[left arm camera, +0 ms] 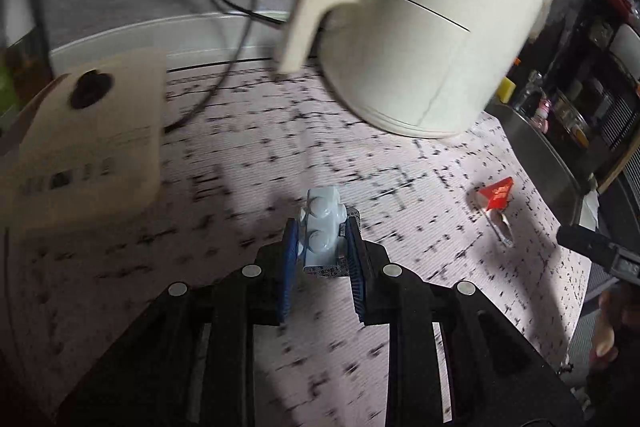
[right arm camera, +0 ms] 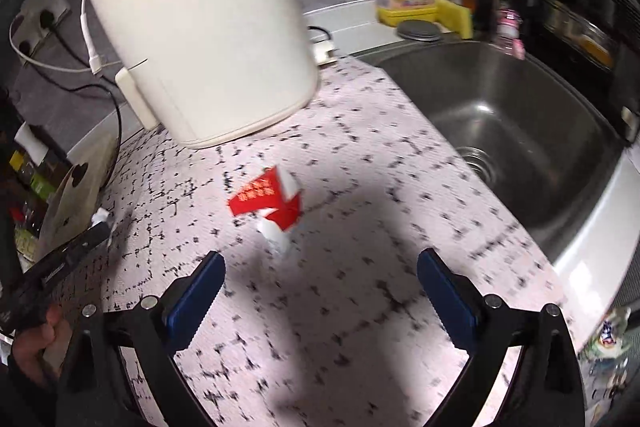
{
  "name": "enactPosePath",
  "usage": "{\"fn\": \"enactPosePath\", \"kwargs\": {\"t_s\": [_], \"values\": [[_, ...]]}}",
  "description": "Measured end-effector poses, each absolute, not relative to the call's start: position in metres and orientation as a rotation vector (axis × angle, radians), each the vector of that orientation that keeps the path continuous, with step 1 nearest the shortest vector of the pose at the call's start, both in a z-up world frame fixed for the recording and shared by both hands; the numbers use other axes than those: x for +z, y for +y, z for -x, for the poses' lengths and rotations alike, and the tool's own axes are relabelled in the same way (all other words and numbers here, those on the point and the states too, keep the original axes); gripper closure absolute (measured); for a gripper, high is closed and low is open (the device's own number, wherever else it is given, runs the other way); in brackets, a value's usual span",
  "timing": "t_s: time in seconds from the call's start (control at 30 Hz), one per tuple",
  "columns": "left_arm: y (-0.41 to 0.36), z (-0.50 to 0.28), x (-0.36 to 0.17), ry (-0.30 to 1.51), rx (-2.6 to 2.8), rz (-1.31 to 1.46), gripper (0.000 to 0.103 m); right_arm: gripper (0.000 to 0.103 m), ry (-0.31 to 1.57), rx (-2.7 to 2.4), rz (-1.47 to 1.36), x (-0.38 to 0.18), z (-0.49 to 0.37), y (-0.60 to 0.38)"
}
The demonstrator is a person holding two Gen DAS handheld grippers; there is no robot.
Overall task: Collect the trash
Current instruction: 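Grasp the white pill blister pack with the left tool while the right tool grasps the red-and-white paper packet, then carry the blister pack and paper packet down over the white bin with both tools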
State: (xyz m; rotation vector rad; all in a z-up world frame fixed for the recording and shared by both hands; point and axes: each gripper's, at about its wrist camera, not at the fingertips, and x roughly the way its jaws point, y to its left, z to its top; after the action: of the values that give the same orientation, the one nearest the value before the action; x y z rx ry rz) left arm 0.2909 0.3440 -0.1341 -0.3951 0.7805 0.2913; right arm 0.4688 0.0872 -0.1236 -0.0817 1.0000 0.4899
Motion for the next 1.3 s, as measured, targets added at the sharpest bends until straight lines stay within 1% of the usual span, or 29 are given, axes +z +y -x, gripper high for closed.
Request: {"fn": "enactPosePath", "kwargs": {"t_s": [0.27,0.57,0.6,0.63,0.7,0.83,1.07,1.3], "values": [[0.380,-0.230,-0.124,0.740,0.440,0.444,0.079,0.008,1.026,0.530,0.123,-0.143,-0.490,0.141],[0.397,-0.186,-0.125,0.726,0.518,0.480,0.079,0.008,1.019,0.518,0.217,-0.159,-0.508,0.173],[0.398,-0.183,-0.124,0.723,0.523,0.483,0.079,0.014,1.016,0.520,0.231,-0.160,-0.509,0.176],[0.399,-0.180,-0.124,0.721,0.528,0.487,0.079,0.031,1.024,0.528,0.248,-0.162,-0.509,0.179],[0.399,-0.174,-0.123,0.715,0.536,0.492,0.079,0.053,1.063,0.553,0.257,-0.166,-0.509,0.183],[0.394,-0.169,-0.119,0.703,0.541,0.490,0.079,0.057,1.035,0.575,0.268,-0.159,-0.497,0.182],[0.376,-0.169,-0.116,0.704,0.526,0.486,0.079,0.058,1.014,0.619,0.241,-0.148,-0.473,0.163],[0.343,-0.170,-0.115,0.705,0.510,0.478,0.079,0.058,1.001,0.653,0.205,-0.135,-0.450,0.128]]}}
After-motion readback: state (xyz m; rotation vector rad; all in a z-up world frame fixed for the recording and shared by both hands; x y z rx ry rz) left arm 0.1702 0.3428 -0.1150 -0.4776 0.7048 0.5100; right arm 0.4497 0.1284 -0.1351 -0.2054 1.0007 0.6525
